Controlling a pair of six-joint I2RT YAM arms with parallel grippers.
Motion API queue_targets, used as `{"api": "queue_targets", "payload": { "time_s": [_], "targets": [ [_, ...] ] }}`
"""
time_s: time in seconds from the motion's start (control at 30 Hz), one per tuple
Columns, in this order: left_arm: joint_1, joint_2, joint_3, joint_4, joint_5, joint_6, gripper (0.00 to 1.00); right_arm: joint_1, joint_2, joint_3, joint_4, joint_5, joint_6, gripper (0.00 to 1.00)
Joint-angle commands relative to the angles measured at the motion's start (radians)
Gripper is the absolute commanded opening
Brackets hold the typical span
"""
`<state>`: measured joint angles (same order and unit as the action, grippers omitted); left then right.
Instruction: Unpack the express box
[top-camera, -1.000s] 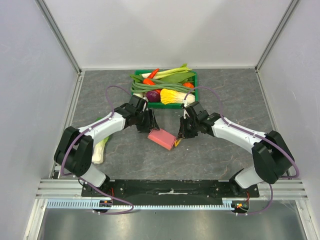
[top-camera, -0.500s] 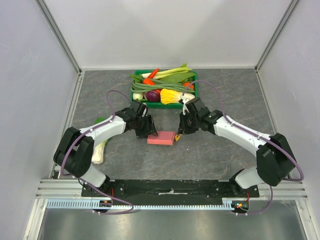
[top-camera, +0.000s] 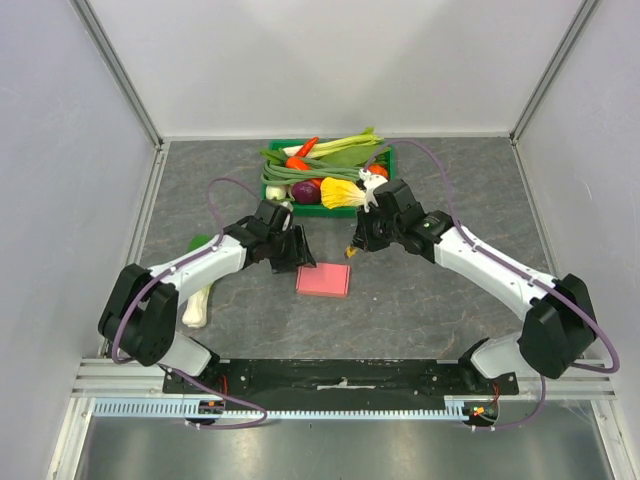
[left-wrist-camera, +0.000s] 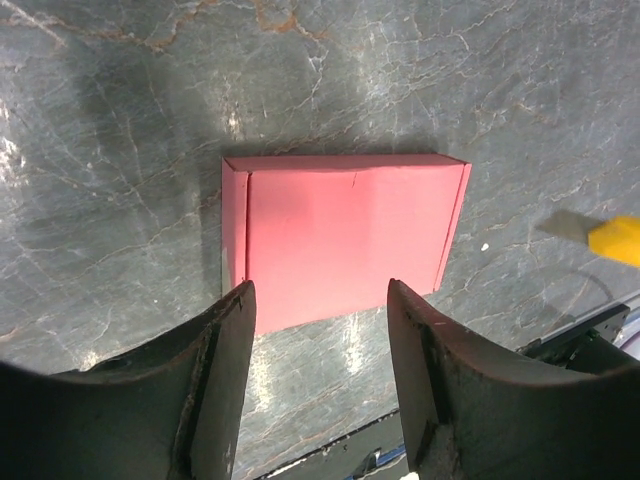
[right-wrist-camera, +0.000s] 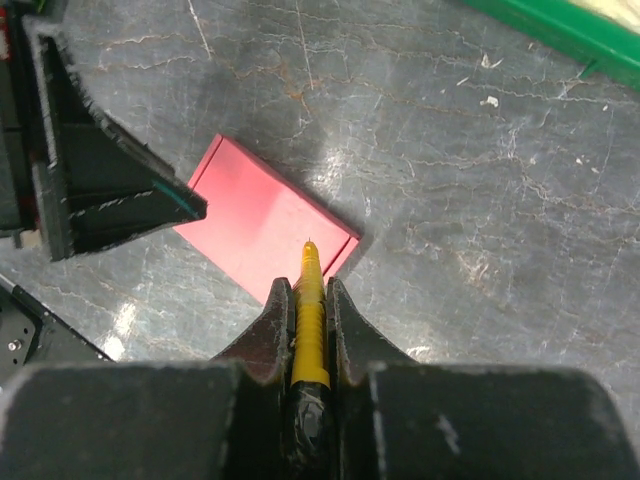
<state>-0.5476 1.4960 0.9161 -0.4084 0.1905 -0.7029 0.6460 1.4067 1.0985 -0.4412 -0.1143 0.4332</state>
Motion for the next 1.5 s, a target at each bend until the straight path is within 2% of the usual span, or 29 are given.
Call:
{"api": "queue_targets", "payload": {
  "time_s": [0.0,0.27,0.47,0.63,0.93,1.17,1.47],
  "targets": [
    [-0.005,-0.077,-0.06,0.043,0.018,-0.01,0.6,0.006,0.07,0.041,0.096,-0.018,-0.053,0.0],
    [-0.006,-0.204,-0.206,0.097,0.035,0.005,0.41,0.004,0.216,0.096,0.176,0.037,-0.068,0.0],
    [-0.011,-0.233,-0.269,0.091,0.053,0.049,0.31,0.006,0.267,0.083,0.165,-0.005,-0.048,0.0],
    [-0.011,-0.215,-0.313,0.118,0.066,0.04,0.29,0.023,0.222,0.044,0.119,-0.041,-0.016,0.0],
    [-0.011,-0.135,-0.283,0.184,0.033,0.031,0.29,0.09,0.14,-0.006,0.05,-0.1,0.047,0.0],
    [-0.011,-0.108,-0.253,0.189,0.004,0.039,0.29,0.13,0.12,0.061,0.006,0.073,0.009,0.0],
    [-0.011,-0.152,-0.261,0.155,-0.017,0.046,0.29,0.165,0.14,0.113,-0.005,0.084,-0.021,0.0]
  ]
}}
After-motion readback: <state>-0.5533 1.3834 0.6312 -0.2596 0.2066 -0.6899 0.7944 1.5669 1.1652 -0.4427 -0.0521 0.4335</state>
